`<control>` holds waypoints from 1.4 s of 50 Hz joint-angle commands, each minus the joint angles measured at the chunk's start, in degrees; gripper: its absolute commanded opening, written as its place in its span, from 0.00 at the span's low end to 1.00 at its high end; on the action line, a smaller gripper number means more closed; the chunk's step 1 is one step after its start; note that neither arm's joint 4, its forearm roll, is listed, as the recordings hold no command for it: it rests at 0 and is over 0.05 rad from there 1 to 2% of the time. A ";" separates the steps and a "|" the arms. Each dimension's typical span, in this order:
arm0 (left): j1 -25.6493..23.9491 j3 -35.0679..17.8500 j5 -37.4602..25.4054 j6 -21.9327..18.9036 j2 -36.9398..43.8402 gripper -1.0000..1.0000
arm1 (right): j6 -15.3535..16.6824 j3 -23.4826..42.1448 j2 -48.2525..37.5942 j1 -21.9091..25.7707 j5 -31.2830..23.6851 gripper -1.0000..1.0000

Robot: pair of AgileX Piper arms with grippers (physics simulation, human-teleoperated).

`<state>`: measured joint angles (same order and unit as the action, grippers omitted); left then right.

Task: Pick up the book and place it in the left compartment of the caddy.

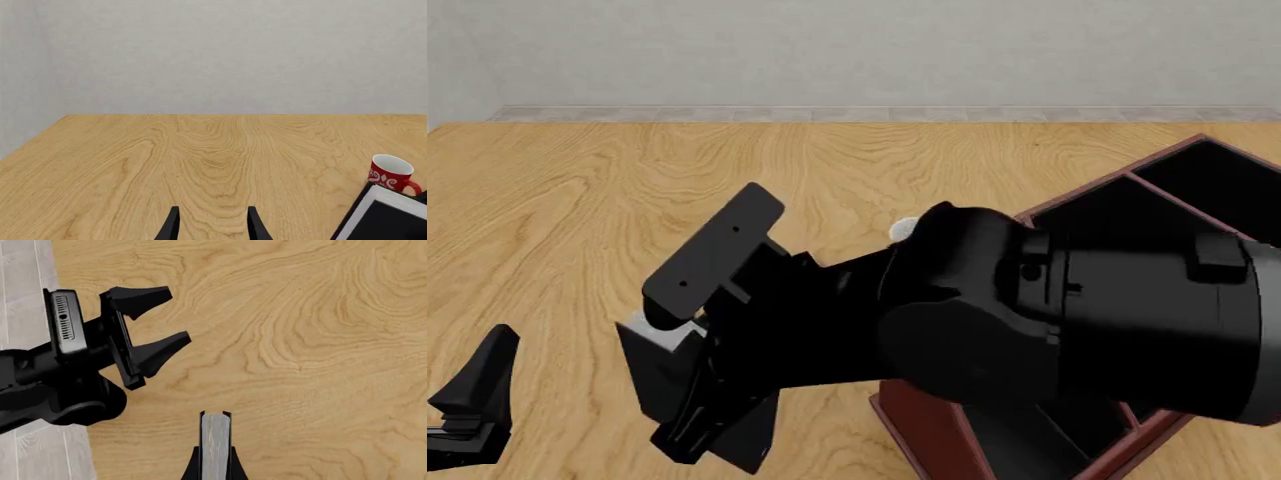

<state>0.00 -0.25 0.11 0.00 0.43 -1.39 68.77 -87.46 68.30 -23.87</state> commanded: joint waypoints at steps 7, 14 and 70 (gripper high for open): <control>0.00 0.00 0.00 0.00 0.00 1.00 | -0.94 1.61 7.57 3.25 -5.17 0.00; 0.00 0.00 0.00 0.00 0.00 1.00 | -1.40 1.99 10.18 4.13 -7.42 0.00; 0.00 0.00 0.00 0.00 0.00 1.00 | 0.68 8.78 26.43 0.08 -22.80 0.00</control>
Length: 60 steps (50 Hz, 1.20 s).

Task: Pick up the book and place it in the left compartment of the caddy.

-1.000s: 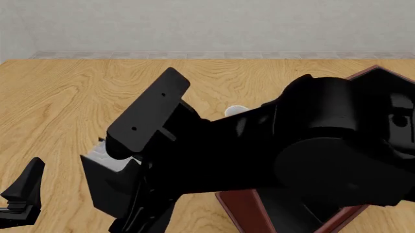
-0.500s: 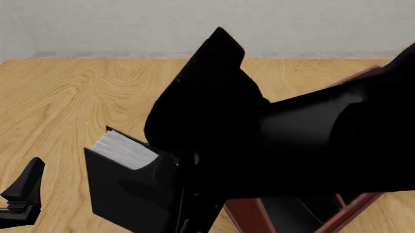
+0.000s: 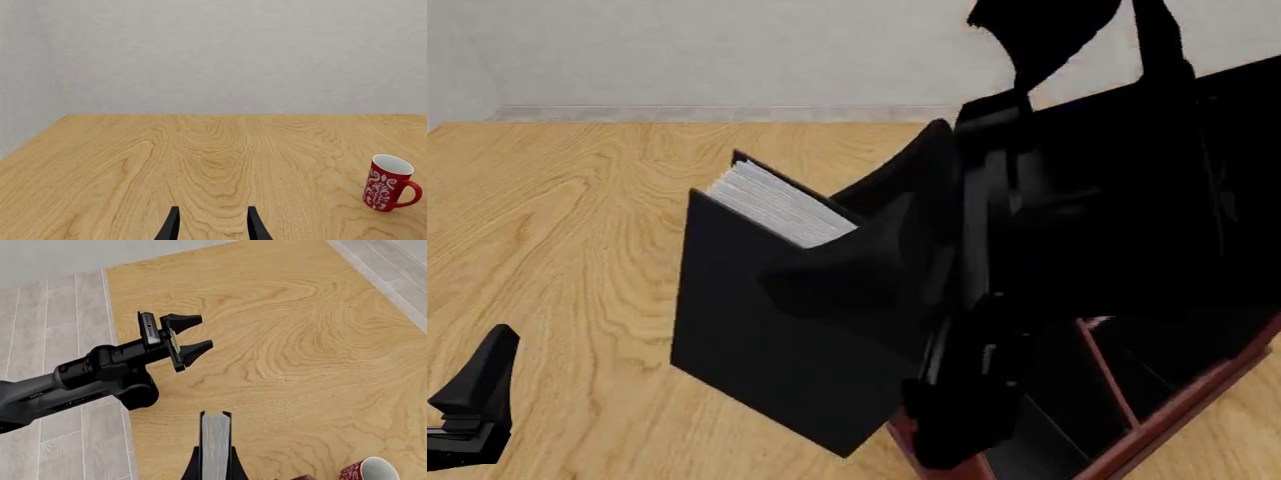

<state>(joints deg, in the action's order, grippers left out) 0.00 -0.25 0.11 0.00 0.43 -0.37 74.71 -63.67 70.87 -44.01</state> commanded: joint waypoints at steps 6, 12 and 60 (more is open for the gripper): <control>0.00 0.00 0.00 0.00 0.00 1.00 | 0.37 5.36 3.74 -3.96 -4.58 0.00; 0.00 0.00 0.00 0.00 0.00 1.00 | 1.03 8.09 4.25 -5.35 -6.30 0.00; 0.00 0.00 0.00 0.00 0.00 1.00 | 4.99 11.44 12.88 -26.48 -14.33 0.00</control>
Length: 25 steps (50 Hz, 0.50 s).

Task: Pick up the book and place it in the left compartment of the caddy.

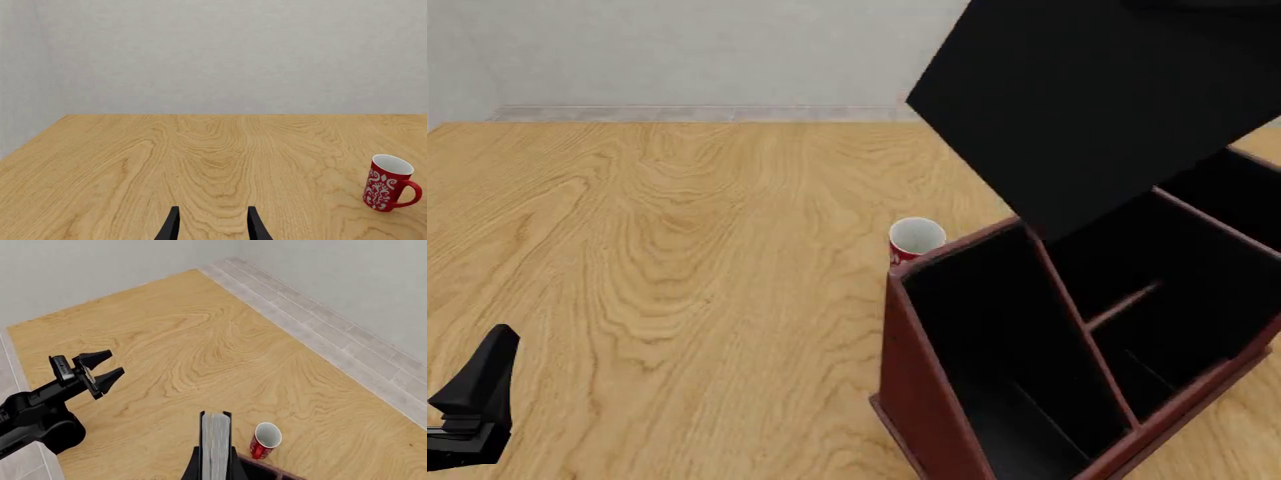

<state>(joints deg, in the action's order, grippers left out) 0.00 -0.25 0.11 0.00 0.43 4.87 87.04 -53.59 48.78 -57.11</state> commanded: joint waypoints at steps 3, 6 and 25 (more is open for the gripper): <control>0.00 0.00 0.00 0.00 0.00 1.00 | 0.29 -1.55 3.78 -5.42 -1.74 0.00; 0.00 0.00 0.00 0.00 0.00 1.00 | 0.45 -2.11 4.62 -6.61 -2.49 0.00; 0.00 0.00 0.00 0.00 0.00 1.00 | 0.31 -4.05 8.54 -10.38 -5.84 0.00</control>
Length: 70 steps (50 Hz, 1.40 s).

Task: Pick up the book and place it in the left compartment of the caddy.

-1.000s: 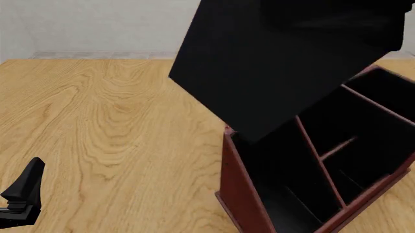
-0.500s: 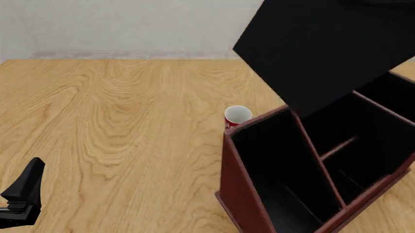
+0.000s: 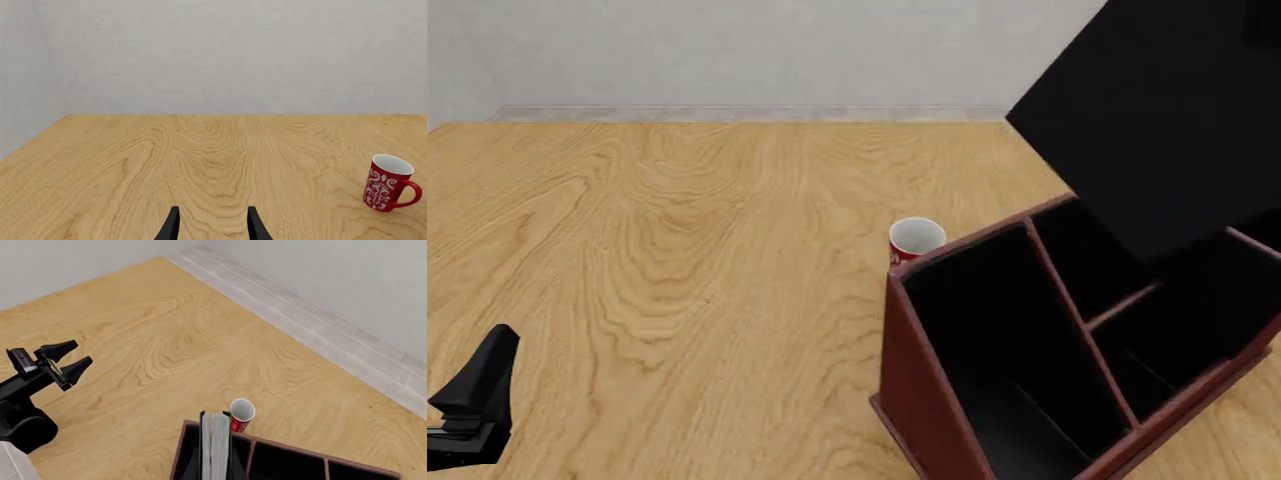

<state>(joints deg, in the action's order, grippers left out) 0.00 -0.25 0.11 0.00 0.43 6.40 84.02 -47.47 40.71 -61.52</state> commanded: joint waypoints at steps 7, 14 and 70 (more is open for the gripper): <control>0.00 0.00 0.00 0.00 0.00 1.00 | -0.94 -2.21 3.17 -3.48 -2.64 0.00; 0.00 0.00 0.00 0.00 0.00 1.00 | 0.08 -3.97 3.59 -4.89 -3.32 0.00; 0.00 0.00 0.00 0.00 0.00 1.00 | 0.60 -10.21 2.45 -6.95 -1.97 0.00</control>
<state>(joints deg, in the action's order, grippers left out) 0.00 -0.25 0.11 0.00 0.43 8.60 74.90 -44.82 33.66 -64.72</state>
